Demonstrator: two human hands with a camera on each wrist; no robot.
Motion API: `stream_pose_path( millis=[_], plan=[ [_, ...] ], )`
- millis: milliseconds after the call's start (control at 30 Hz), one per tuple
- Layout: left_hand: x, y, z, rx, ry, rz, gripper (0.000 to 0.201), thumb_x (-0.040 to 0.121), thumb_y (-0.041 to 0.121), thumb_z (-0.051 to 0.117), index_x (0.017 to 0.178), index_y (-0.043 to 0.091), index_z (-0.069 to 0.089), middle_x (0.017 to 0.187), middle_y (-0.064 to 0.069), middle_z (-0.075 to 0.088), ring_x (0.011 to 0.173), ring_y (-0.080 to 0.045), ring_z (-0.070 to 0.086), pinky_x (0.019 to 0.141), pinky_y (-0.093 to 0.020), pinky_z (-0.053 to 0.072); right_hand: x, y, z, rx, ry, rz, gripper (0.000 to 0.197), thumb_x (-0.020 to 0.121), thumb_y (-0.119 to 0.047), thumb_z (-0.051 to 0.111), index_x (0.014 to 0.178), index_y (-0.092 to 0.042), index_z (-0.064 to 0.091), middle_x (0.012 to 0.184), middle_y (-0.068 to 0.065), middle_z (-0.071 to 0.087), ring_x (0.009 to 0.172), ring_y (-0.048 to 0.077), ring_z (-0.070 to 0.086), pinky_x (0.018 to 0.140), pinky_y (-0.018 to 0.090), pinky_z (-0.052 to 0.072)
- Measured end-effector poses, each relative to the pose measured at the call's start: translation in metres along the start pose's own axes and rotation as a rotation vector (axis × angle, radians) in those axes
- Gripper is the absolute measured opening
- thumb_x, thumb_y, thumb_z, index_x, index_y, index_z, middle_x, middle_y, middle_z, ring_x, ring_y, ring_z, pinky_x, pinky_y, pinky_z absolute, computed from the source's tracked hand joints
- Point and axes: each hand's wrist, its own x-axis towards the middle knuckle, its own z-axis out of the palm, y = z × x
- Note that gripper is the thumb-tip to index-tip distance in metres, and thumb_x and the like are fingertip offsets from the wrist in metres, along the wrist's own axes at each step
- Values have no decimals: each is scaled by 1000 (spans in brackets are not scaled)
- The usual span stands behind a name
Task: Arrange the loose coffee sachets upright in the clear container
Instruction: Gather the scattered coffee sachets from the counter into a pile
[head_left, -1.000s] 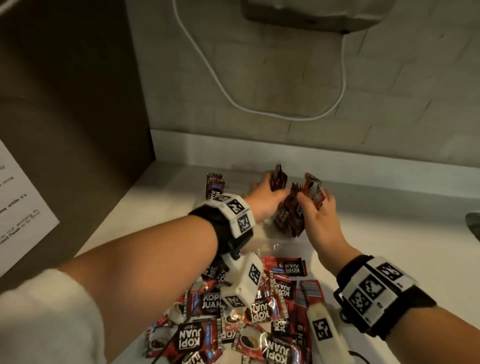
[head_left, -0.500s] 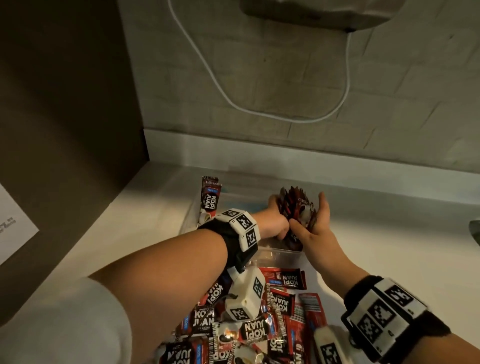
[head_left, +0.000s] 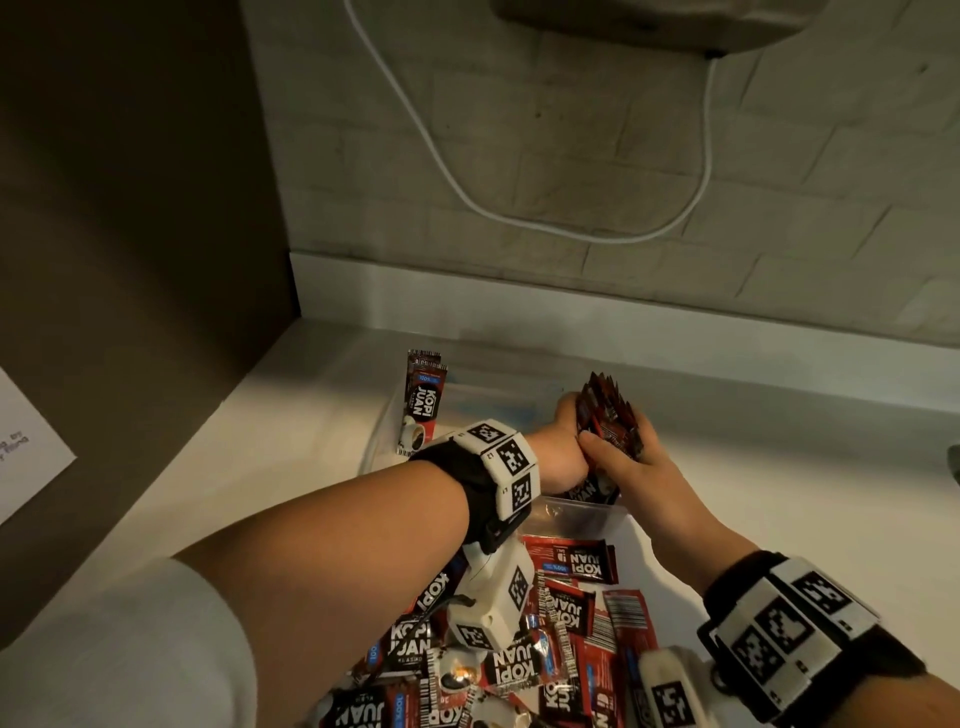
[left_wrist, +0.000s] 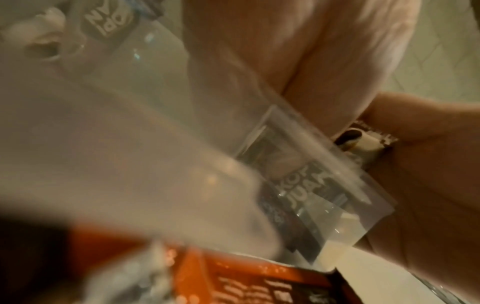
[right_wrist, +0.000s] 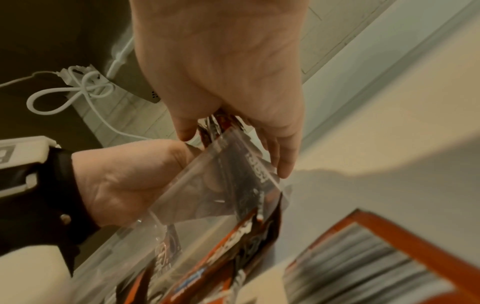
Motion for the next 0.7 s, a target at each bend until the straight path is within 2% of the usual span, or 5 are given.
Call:
stream_pose_path(
  millis=[100, 300, 400, 533, 700],
  plan=[
    [2, 3, 1, 32, 46, 4, 77, 96, 16, 53, 150, 17, 0, 128, -17, 52, 112, -32, 57, 101, -45, 45, -2, -2, 0, 8, 9, 13, 65, 82, -36, 67, 141, -31, 37, 123, -2, 63, 108, 15, 62, 95, 37, 50],
    [-1, 2, 1, 27, 113, 2, 86, 96, 23, 54, 150, 27, -13, 123, -19, 57, 103, -32, 62, 94, -45, 51, -5, -7, 0, 26, 29, 36, 62, 83, -32, 67, 138, -29, 40, 120, -1, 64, 106, 17, 64, 93, 40, 52],
    [-1, 0, -1, 66, 98, 9, 78, 96, 22, 54, 149, 23, -2, 118, -16, 59, 97, -29, 63, 87, -39, 52, -6, -9, -1, 32, 43, 49, 62, 83, -30, 69, 138, -28, 40, 120, -1, 64, 105, 17, 64, 89, 38, 53],
    [0, -1, -2, 81, 90, 3, 67, 96, 25, 56, 145, 20, 11, 116, -11, 59, 100, -27, 62, 91, -41, 52, -8, -11, -2, 20, 44, 63, 64, 81, -28, 71, 137, -32, 39, 116, -5, 64, 102, 16, 65, 80, 36, 54],
    [-2, 3, 1, 70, 37, 20, 75, 96, 24, 56, 149, 19, 3, 127, -15, 53, 110, -30, 58, 97, -41, 47, -8, -12, -2, -3, 59, 81, 64, 83, -31, 69, 139, -32, 38, 116, -2, 62, 99, 18, 64, 70, 33, 53]
  ],
)
